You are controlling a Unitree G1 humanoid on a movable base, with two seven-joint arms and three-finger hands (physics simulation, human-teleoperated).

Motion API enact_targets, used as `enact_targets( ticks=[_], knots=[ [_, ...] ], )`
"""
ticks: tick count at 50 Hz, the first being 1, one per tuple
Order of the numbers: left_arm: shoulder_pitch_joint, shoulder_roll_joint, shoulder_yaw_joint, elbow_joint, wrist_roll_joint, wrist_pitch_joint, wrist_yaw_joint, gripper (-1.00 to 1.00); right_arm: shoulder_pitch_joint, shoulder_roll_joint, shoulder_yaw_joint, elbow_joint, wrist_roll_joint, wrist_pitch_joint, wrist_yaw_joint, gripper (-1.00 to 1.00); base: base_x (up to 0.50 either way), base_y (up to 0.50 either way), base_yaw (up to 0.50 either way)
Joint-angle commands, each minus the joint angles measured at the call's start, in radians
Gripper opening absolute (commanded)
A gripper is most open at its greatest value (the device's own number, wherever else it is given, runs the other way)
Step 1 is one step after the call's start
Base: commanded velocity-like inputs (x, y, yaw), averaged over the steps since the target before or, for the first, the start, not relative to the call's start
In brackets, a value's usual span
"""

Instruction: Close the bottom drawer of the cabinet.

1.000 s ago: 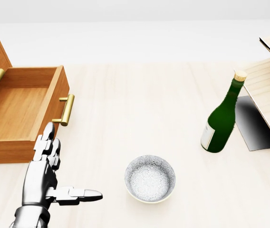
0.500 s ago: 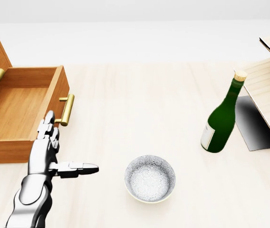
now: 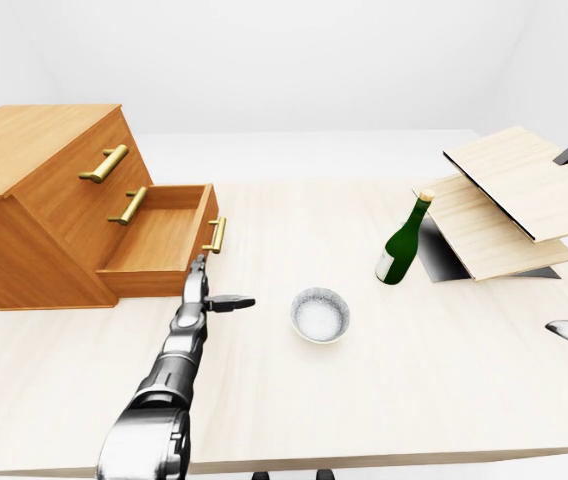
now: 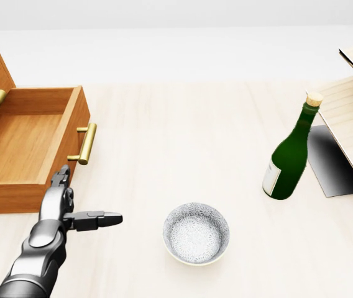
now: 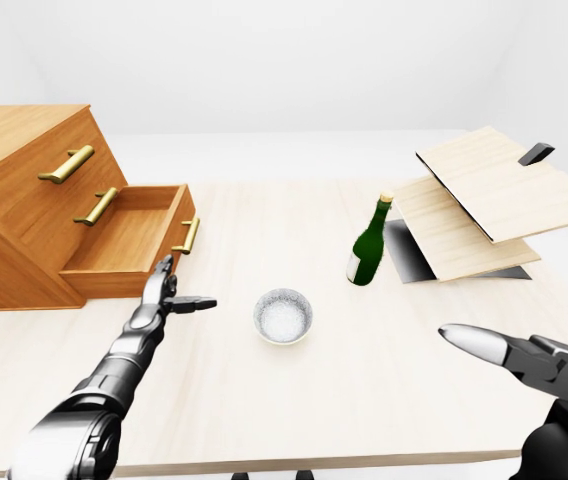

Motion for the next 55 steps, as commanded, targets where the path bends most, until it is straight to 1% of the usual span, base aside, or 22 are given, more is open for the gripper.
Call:
enact_targets(
  ticks=[1, 14, 31, 36, 38, 42, 47, 51, 53, 55],
  knots=[
    [-0.041, 0.030, 0.020, 0.108, -0.026, 0.000, -0.002, 1.00, 0.002, 0.007, 0.013, 0.011, -0.017, 0.000, 0.009, 1.00, 0.00, 0.00, 0.00],
    [-0.046, 0.054, 0.031, 0.113, -0.048, 0.000, 0.003, 1.00, 0.006, 0.015, 0.027, 0.024, -0.034, 0.000, 0.016, 1.00, 0.00, 0.00, 0.00],
    [-0.057, 0.100, 0.060, 0.127, -0.101, 0.000, 0.012, 1.00, 0.003, 0.014, 0.029, 0.019, -0.034, 0.000, 0.015, 1.00, 0.00, 0.00, 0.00],
    [-0.062, 0.117, 0.070, 0.119, -0.120, 0.000, 0.028, 1.00, 0.001, 0.012, 0.030, 0.020, -0.034, 0.000, 0.014, 1.00, 0.00, 0.00, 0.00],
    [-0.063, 0.125, 0.066, 0.123, -0.109, 0.000, 0.059, 1.00, 0.001, 0.012, 0.031, 0.018, -0.035, 0.000, 0.013, 1.00, 0.00, 0.00, 0.00],
    [-0.067, 0.134, 0.077, 0.129, -0.125, 0.000, 0.061, 1.00, -0.002, 0.008, 0.025, 0.018, -0.029, 0.000, 0.012, 1.00, 0.00, 0.00, 0.00],
    [-0.072, 0.152, 0.088, 0.129, -0.141, 0.000, 0.084, 1.00, -0.001, 0.008, 0.024, 0.015, -0.027, 0.000, 0.012, 1.00, 0.00, 0.00, 0.00],
    [-0.075, 0.160, 0.092, 0.139, -0.151, 0.000, 0.092, 1.00, -0.001, 0.008, 0.023, 0.015, -0.027, 0.000, 0.011, 1.00, 0.00, 0.00, 0.00],
    [-0.073, 0.160, 0.085, 0.142, -0.138, 0.000, 0.114, 1.00, 0.000, 0.009, 0.027, 0.016, -0.031, 0.000, 0.012, 1.00, 0.00, 0.00, 0.00],
    [-0.073, 0.161, 0.087, 0.144, -0.139, 0.000, 0.115, 1.00, 0.001, 0.010, 0.025, 0.016, -0.029, 0.000, 0.014, 1.00, 0.00, 0.00, 0.00]
  ],
)
